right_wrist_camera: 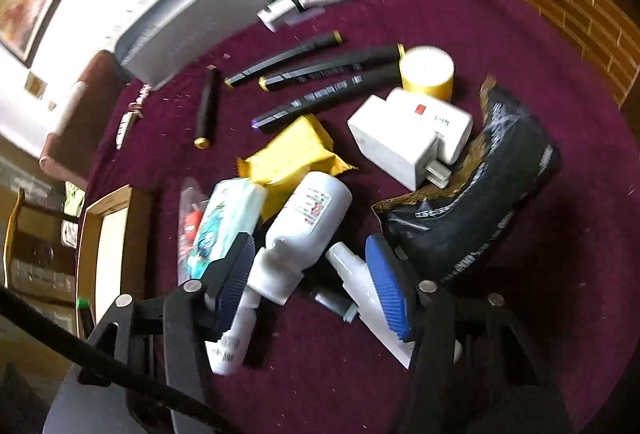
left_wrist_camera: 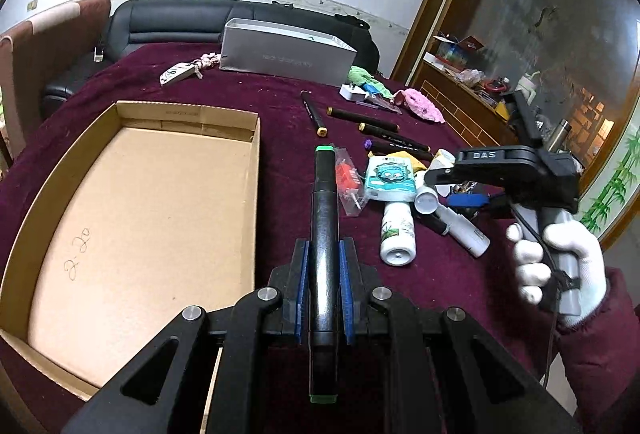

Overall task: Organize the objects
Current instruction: 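Grasp the black green-capped marker with the left gripper, then carry the marker into the cardboard tray with the left gripper while the right gripper carries a white bottle there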

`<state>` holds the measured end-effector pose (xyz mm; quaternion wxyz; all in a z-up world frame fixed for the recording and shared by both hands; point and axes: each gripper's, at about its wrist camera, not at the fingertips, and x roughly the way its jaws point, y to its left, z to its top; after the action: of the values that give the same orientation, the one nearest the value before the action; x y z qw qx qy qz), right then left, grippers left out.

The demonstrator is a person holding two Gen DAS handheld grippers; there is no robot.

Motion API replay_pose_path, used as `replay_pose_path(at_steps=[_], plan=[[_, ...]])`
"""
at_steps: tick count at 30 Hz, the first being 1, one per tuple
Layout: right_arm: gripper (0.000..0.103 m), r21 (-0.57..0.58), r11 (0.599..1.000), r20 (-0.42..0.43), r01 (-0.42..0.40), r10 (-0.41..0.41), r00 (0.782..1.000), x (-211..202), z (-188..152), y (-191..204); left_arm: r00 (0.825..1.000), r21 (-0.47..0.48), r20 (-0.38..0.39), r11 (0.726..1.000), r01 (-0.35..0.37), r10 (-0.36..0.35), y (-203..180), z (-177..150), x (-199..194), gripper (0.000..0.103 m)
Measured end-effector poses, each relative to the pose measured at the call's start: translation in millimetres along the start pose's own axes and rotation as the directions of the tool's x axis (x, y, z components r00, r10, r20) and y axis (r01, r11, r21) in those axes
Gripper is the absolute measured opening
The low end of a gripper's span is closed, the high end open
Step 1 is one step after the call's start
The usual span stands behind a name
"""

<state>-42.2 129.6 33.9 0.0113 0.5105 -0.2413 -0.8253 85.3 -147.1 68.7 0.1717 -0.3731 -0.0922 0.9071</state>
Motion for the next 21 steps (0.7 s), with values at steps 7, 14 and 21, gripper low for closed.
replay_pose_path(at_steps=[7, 14, 21], plan=[[0.053, 0.057, 0.998, -0.060, 0.034, -0.031, 0.998, 24, 8, 1, 1.000, -0.014, 0.004, 1.000, 0.002, -0.002, 8, 0, -2, 0.012], [0.032, 0.021, 1.000, -0.029, -0.006, 0.006, 1.000, 7, 3, 0, 1.000, -0.036, 0.025, 0.999, -0.015, 0.016, 16, 0, -11, 0.012], [0.032, -0.029, 0.995, 0.012, -0.090, 0.090, 0.996, -33, -8, 11, 0.999, -0.059, 0.031, 0.998, -0.011, 0.013, 24, 8, -21, 0.012]])
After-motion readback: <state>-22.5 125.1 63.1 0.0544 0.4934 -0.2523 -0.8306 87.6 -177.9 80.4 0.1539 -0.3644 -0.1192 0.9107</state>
